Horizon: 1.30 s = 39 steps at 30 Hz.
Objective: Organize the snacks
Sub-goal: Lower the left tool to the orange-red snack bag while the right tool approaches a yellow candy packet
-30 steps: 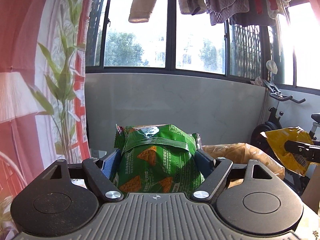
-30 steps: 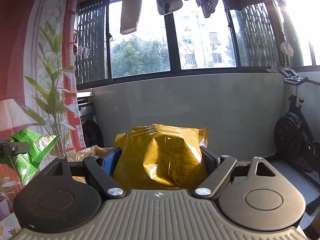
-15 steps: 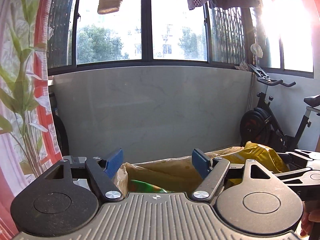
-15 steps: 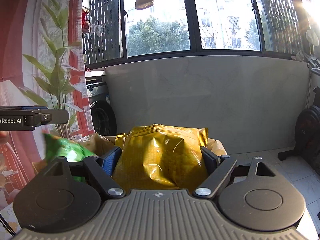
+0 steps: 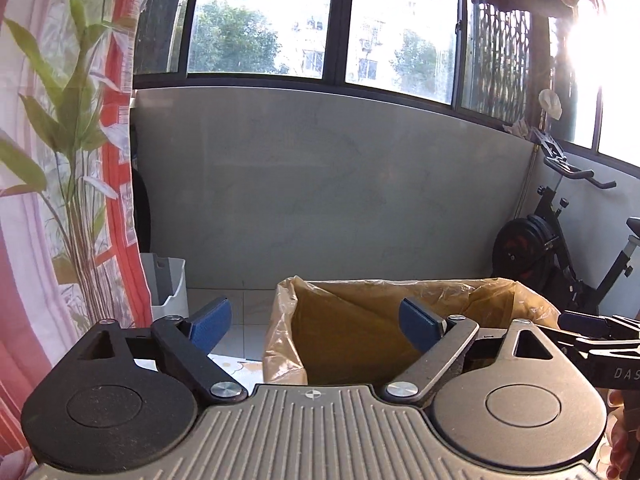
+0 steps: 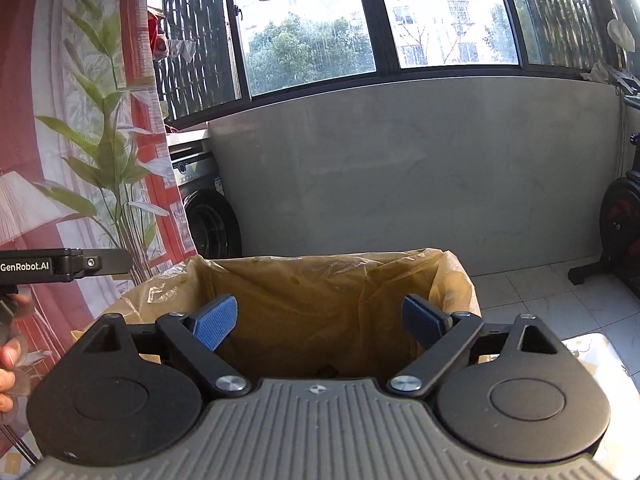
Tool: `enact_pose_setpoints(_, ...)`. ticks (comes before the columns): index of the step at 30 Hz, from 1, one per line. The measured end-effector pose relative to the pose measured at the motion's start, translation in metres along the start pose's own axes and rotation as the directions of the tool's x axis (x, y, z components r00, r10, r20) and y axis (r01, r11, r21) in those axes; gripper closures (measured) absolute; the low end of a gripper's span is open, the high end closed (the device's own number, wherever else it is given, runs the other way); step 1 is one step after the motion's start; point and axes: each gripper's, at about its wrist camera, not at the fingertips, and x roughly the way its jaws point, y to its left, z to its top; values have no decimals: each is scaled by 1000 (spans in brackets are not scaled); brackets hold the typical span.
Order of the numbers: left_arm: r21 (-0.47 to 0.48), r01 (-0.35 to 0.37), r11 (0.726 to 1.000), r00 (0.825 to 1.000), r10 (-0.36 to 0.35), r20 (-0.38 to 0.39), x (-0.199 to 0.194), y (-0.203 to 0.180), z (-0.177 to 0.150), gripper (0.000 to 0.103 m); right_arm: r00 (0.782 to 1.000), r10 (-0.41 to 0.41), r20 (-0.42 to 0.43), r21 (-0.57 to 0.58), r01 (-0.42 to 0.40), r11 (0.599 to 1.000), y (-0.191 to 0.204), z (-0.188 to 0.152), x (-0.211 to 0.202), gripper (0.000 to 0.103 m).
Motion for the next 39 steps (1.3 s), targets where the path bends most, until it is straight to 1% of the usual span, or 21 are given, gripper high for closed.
enact_pose_setpoints(4,-43,-12,999,1000,12,-3,-27,19,-10,8,1000,16,17,11,-17,1000,0,-5,-22,11)
enact_pose_setpoints(7,-74,-32,997,999,32,-2,-50,33,-24,8,1000,11,27,-1,-11,1000,-1,-12,-38,12)
enact_pose_setpoints(12,-112,-104,988,994,100,-41,-75,49,-52,8,1000,-6,15,35,5,999,-14,-30,-61,12)
enact_pose_setpoints(13,-125,-117,985,993,112,-49,-79,52,-58,8,1000,-5,17,39,5,999,-17,-34,-68,12)
enact_pose_setpoints(16,-175,-148,973,988,139,-67,-93,64,-73,8,1000,-19,-10,34,19,999,-28,-42,-81,12)
enact_pose_setpoints(20,-208,-198,958,979,181,-96,-110,78,-80,8,999,-43,-9,47,44,998,-42,-51,-98,12)
enact_pose_setpoints(23,-196,-244,950,969,230,-93,-122,85,-79,8,1000,-19,-5,62,20,998,-53,-58,-108,12)
enact_pose_setpoints(25,-210,-286,935,958,273,-89,-132,94,-78,8,1000,-18,-5,58,19,998,-57,-63,-113,12)
enact_pose_setpoints(28,-238,-316,918,949,303,-92,-139,103,-81,8,1000,-24,0,41,24,999,-61,-75,-118,12)
enact_pose_setpoints(30,-231,-338,912,940,318,-119,-138,105,-89,8,999,-40,-13,17,40,999,-62,-86,-117,12)
enact_pose_setpoints(32,-228,-344,911,938,320,-136,-135,104,-99,9,997,-80,-18,-36,79,996,-60,-100,-112,13)
enact_pose_setpoints(33,-235,-346,908,937,321,-140,-133,104,-104,9,994,-99,-38,-57,97,994,-59,-110,-108,14)
enact_pose_setpoints(35,-265,-341,902,939,310,-153,-127,104,-113,9,989,-115,-89,-84,108,991,-61,-126,-99,25)
enact_pose_setpoints(36,-282,-335,899,940,298,-165,-124,104,-119,10,987,-121,-110,-118,107,987,-60,-132,-94,27)
enact_pose_setpoints(37,-289,-332,898,940,290,-179,-120,103,-123,10,984,-128,-124,-168,106,980,-58,-137,-88,30)
enact_pose_setpoints(39,-269,-333,904,937,286,-200,-115,98,-130,11,979,-143,-147,-270,100,958,-60,-148,-78,36)
